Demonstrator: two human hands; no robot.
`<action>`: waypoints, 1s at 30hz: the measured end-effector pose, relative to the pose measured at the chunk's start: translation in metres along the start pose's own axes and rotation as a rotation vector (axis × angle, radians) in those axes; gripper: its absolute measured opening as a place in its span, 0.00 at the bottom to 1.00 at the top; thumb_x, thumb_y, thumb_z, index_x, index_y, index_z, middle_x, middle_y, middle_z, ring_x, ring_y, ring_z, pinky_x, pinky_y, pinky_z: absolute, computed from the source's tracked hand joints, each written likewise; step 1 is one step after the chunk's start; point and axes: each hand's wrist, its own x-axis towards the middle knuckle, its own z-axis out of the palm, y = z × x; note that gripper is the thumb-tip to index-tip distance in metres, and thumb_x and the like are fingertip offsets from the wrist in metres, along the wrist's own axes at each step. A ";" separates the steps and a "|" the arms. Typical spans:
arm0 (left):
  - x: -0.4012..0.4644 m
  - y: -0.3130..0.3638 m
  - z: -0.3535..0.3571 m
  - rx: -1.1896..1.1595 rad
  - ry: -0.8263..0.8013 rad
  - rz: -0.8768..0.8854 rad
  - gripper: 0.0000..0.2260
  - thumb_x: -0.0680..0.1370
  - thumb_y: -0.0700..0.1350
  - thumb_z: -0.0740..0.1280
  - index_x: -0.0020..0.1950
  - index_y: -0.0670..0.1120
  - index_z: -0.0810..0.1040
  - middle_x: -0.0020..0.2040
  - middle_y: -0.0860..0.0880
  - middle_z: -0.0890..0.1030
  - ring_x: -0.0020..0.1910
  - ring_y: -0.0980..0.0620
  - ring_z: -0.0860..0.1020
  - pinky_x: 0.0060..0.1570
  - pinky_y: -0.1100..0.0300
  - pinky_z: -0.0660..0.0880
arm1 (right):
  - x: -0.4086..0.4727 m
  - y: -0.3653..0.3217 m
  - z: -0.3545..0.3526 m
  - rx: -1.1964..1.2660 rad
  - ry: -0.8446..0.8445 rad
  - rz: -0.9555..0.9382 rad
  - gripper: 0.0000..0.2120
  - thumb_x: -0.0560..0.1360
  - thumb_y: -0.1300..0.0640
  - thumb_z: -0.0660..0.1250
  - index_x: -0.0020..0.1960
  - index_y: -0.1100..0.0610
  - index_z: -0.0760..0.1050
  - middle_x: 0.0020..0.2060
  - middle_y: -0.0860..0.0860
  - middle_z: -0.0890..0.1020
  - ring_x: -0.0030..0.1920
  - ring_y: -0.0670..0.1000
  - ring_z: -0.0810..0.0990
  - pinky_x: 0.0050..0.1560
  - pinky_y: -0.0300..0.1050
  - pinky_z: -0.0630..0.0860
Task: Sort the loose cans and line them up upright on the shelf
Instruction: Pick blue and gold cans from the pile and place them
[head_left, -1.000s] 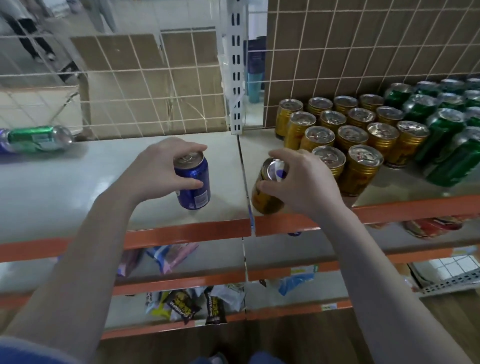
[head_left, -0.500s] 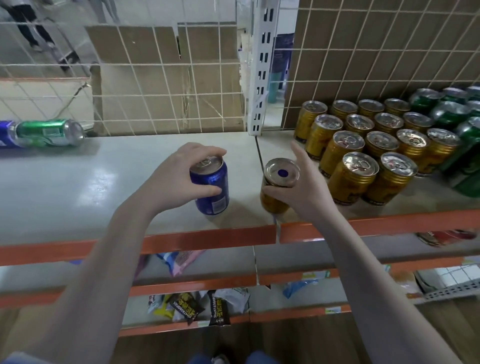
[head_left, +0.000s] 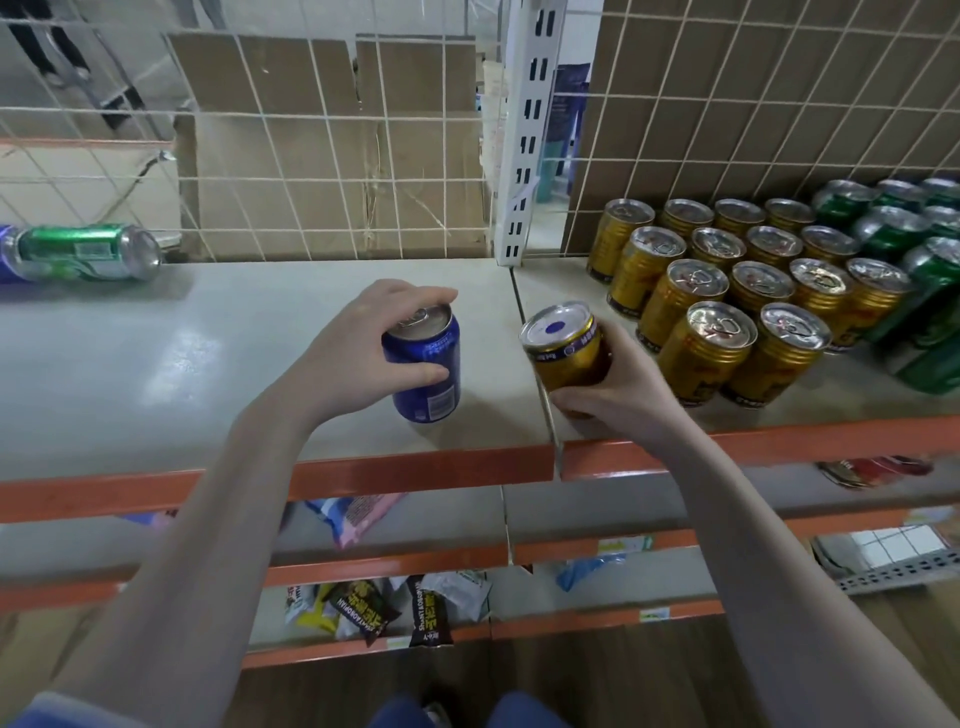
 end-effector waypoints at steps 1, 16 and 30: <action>0.000 -0.001 0.000 -0.001 -0.004 0.002 0.28 0.70 0.41 0.74 0.64 0.61 0.69 0.61 0.54 0.71 0.58 0.58 0.69 0.52 0.69 0.68 | 0.001 -0.005 -0.005 -0.041 -0.014 -0.006 0.32 0.62 0.61 0.77 0.61 0.47 0.68 0.48 0.42 0.75 0.50 0.45 0.75 0.47 0.37 0.74; 0.002 -0.004 -0.001 -0.036 -0.013 0.005 0.29 0.70 0.41 0.75 0.65 0.62 0.69 0.61 0.53 0.71 0.58 0.58 0.70 0.52 0.69 0.69 | 0.053 -0.075 -0.036 -0.905 -0.244 0.020 0.26 0.68 0.33 0.66 0.53 0.54 0.74 0.40 0.50 0.76 0.39 0.50 0.75 0.33 0.41 0.70; 0.003 -0.007 -0.002 -0.040 -0.033 0.025 0.29 0.70 0.41 0.75 0.65 0.61 0.69 0.61 0.53 0.71 0.57 0.61 0.69 0.52 0.74 0.67 | 0.078 -0.075 -0.020 -1.023 -0.487 0.018 0.31 0.72 0.36 0.64 0.66 0.54 0.68 0.54 0.53 0.75 0.47 0.52 0.76 0.41 0.43 0.75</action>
